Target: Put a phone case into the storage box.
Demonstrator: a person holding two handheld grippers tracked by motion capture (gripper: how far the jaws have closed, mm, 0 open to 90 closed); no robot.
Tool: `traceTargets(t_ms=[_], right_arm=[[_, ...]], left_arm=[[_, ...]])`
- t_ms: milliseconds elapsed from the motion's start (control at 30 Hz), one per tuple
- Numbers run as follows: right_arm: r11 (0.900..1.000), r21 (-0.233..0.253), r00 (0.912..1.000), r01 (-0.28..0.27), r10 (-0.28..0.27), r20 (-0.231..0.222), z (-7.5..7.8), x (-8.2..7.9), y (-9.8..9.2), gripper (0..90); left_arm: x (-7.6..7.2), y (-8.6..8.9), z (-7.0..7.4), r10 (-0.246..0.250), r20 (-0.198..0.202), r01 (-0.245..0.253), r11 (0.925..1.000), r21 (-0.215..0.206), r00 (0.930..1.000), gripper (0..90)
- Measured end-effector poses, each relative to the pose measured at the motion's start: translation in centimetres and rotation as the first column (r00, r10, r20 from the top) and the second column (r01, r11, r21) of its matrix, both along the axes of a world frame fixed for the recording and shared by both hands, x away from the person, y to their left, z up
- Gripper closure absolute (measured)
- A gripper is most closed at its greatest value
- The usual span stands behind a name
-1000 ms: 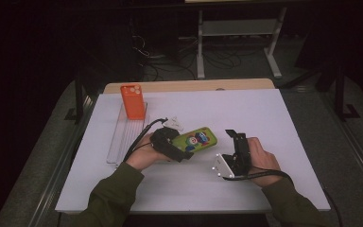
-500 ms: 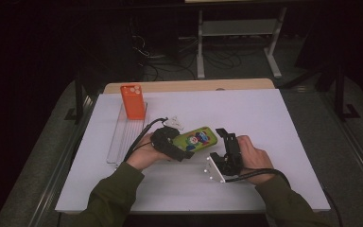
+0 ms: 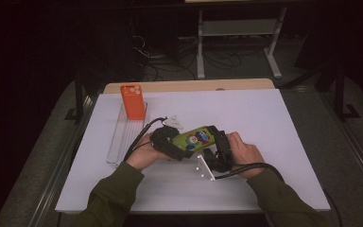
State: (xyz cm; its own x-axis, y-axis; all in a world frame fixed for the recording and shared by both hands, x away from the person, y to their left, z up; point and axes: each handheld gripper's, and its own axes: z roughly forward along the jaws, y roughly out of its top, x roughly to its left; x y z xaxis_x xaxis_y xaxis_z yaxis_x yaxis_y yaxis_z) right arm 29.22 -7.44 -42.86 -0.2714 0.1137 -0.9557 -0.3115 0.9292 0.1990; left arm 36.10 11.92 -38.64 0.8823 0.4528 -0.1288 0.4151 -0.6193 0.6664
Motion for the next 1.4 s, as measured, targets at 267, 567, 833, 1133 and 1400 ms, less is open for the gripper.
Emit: traceTargets(t_ms=[267, 567, 833, 1133, 1400], right_arm=[[1.0, -0.022, 0.9999, 0.01, -0.01, 0.013, -0.4, -0.3, 0.2, 13.8], [0.999, -0.047, 1.0, -0.006, 0.006, 0.001, -0.7, -0.6, 0.4, 36.7], [0.998, -0.054, 0.9997, -0.026, 0.026, 0.002, -0.8, -1.0, 0.6, 62.5], [0.996, -0.087, 0.9995, -0.029, 0.028, -0.013, -1.0, -1.0, 0.7, 75.6], [0.999, -0.047, 0.9988, -0.013, 0.01, -0.047, -0.7, -0.8, 0.5, 76.3]], left_arm=[[-0.2, -0.3, -0.1, 0.012, -0.002, -0.012, 0.9999, -0.012, 0.9999, 15.3], [-0.1, -0.2, -0.1, 0.009, 0.001, -0.009, 0.9999, -0.014, 1.0, 15.3], [0.0, -0.2, -0.1, -0.008, 0.004, 0.008, 0.9999, 0.007, 1.0, 15.3], [-0.1, -0.2, -0.1, 0.009, 0.0, -0.009, 0.9997, -0.021, 1.0, 15.2], [-0.1, -0.2, -0.1, 0.024, 0.026, -0.023, 0.9974, -0.068, 0.9994, 10.0]])
